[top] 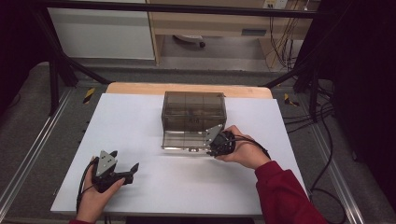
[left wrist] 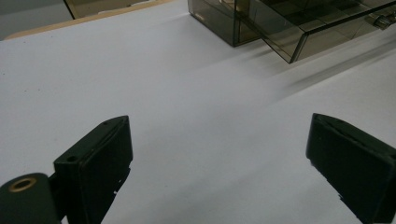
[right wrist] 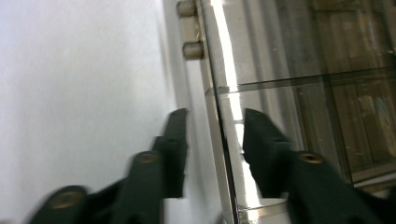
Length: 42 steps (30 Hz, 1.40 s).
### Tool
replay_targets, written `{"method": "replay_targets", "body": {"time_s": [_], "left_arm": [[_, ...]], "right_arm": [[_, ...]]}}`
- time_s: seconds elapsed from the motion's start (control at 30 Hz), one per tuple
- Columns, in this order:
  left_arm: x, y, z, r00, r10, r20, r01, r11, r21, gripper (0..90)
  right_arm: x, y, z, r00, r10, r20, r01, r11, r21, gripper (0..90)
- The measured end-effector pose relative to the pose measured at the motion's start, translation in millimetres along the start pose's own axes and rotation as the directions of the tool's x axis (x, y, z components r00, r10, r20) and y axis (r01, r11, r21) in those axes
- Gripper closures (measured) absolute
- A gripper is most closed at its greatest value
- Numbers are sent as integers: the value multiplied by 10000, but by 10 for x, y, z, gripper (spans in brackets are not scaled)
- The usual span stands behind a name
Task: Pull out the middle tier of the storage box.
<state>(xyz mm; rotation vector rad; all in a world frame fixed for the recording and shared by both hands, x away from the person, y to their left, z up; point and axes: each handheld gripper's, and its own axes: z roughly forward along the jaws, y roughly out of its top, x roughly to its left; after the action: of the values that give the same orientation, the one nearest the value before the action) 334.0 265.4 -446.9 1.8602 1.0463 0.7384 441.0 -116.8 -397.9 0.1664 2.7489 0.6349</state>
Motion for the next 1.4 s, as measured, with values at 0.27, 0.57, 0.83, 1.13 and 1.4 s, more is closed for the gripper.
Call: {"method": "replay_targets", "body": {"time_s": [0.27,0.57,0.83,1.13,1.4], "left_arm": [[-9,-1,5,10000,40,9,-40,10000,35,73],[-6,-1,1,10000,22,-13,-22,10000,1,73],[-1,3,-12,10000,-11,-83,10,9999,-104,73],[22,8,-25,9996,-150,-223,142,9993,-350,72],[23,11,-29,9996,-170,-233,161,9991,-381,71]], "right_arm": [[76,-61,13,9961,700,542,-665,9958,-636,470],[92,-54,-6,9877,1133,1079,-1036,9904,-913,375],[159,-32,-83,9553,2284,1879,-1953,9642,-1792,153],[283,-128,-191,8911,3910,2301,-3079,8937,-3263,94],[338,-235,-205,8659,4579,2014,-3690,8565,-3609,75]]}}
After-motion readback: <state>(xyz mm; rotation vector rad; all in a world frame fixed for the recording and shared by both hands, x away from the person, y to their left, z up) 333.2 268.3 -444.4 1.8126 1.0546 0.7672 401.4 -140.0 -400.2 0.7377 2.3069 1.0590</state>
